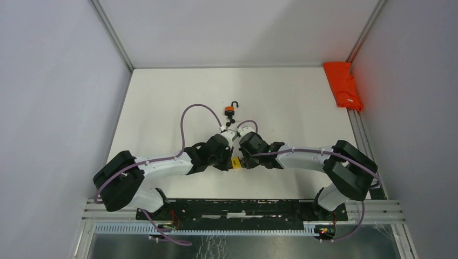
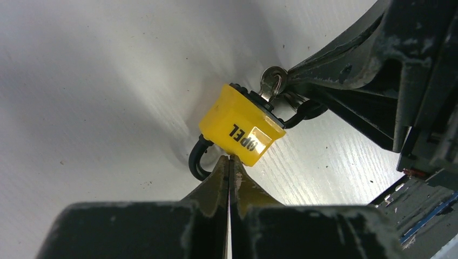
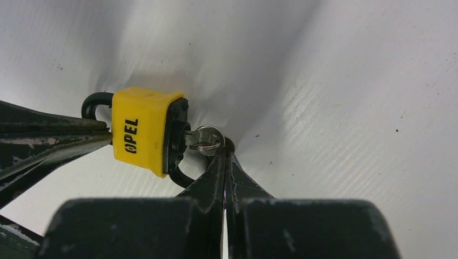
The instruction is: Unlock with the key
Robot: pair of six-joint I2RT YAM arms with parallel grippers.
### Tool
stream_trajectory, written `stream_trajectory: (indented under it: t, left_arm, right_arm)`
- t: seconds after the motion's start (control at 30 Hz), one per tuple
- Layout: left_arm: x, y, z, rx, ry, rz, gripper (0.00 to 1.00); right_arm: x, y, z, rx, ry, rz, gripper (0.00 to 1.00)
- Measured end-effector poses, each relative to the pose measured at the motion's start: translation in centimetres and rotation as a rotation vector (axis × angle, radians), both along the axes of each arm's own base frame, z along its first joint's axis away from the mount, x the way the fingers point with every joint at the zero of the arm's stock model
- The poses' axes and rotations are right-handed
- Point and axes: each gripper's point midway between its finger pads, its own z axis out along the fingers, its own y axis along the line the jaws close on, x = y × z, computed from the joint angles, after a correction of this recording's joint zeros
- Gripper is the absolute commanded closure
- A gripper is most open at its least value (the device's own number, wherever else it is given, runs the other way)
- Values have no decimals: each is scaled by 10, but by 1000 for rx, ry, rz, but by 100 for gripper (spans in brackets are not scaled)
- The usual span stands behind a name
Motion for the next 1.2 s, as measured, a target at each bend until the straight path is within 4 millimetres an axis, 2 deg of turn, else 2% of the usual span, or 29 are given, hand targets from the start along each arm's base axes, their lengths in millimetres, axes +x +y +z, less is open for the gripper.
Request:
stream_trajectory:
  t: [0.23,0.43,0.9,1.2]
  left_arm:
    - [1,1,-1,-8,9,30,98]
    - [1,3,-3,-9,8,37,98]
    - [-2,2,-4,-10,12,28,98]
    - [-2,2,-4,-11,13,28,98]
  right_arm:
    - [1,6,0,5,8,-8,100]
    - [2,4,0,-19,-3,-23,100]
    - [15,-13,4,-71,-44,-16,100]
    - [22,-4,-2,-54,-37,11,100]
